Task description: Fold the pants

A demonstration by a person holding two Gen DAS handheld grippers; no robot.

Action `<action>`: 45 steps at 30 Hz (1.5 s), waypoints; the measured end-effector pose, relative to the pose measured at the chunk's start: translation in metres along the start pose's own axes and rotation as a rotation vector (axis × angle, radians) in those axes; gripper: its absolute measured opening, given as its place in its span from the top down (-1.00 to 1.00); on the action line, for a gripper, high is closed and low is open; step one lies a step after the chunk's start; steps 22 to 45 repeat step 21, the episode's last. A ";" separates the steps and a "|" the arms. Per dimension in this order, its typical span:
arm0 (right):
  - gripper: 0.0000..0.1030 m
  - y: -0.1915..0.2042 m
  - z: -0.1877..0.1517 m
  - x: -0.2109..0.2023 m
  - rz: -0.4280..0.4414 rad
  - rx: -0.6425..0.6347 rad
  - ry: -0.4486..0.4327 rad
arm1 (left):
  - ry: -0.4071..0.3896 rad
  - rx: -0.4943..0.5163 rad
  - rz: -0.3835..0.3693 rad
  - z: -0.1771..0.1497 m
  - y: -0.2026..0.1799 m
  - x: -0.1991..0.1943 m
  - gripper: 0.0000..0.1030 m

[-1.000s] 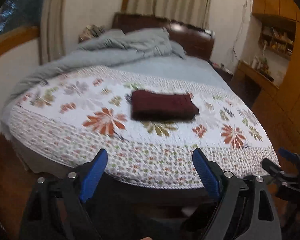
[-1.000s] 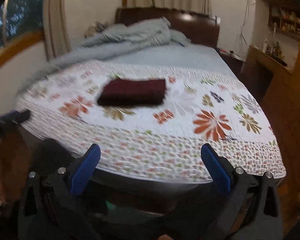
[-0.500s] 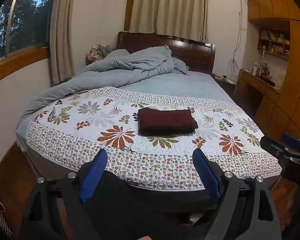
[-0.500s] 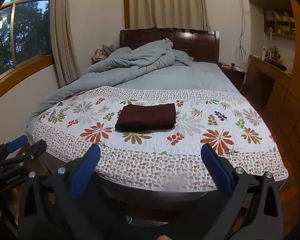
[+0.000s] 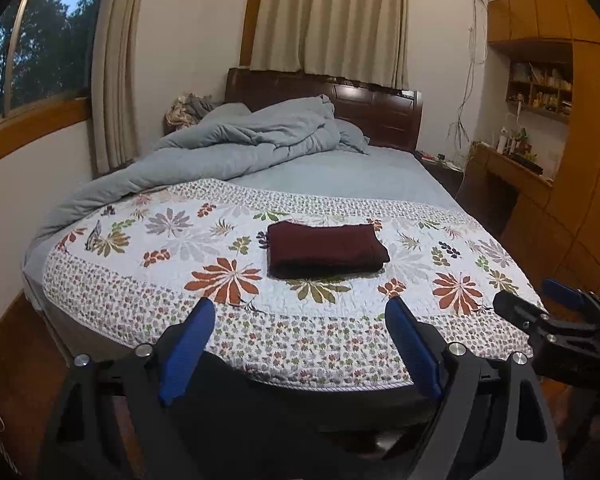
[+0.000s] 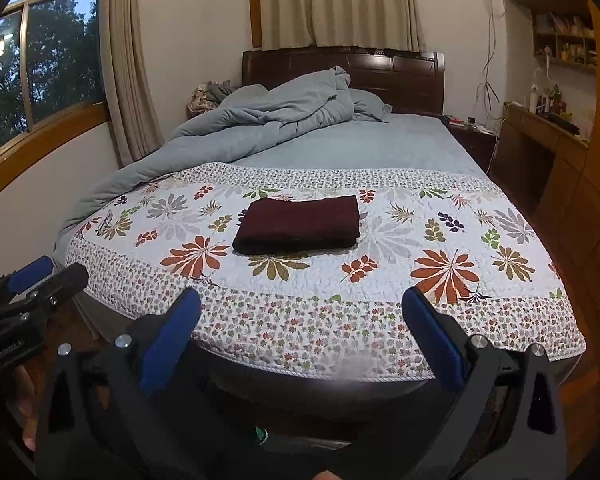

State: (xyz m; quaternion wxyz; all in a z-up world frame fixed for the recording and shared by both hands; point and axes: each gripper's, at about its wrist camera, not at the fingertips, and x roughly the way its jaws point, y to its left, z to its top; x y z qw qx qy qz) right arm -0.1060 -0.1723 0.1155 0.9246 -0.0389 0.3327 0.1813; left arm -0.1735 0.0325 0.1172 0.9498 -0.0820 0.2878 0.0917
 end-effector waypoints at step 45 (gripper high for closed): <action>-0.94 -0.002 0.000 -0.004 0.012 0.008 0.001 | 0.001 0.026 0.023 0.001 -0.007 -0.002 -0.70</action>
